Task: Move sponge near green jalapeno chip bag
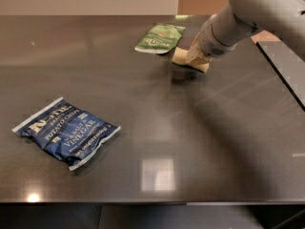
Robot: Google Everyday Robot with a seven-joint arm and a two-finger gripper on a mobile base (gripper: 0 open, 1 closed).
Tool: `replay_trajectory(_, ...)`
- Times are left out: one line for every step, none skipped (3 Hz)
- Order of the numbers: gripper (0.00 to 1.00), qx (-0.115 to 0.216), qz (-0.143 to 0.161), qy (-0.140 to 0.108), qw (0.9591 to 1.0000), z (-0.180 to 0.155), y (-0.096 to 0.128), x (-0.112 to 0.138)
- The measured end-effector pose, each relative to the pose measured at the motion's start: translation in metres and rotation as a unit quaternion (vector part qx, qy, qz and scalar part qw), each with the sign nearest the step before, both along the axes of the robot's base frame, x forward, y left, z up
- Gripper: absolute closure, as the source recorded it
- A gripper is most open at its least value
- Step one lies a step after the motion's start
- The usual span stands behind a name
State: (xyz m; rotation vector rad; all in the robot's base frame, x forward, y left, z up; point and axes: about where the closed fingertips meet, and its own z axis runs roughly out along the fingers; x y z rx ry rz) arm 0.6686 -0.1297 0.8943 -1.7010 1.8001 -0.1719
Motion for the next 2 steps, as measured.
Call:
replay_trajectory(1.00,-0.010,0.020,-0.043,0.9988,0.002,0.012,0.035)
replay_trajectory(0.82,-0.019,0.036,-0.069,0.9968,0.001,0.019,0.056)
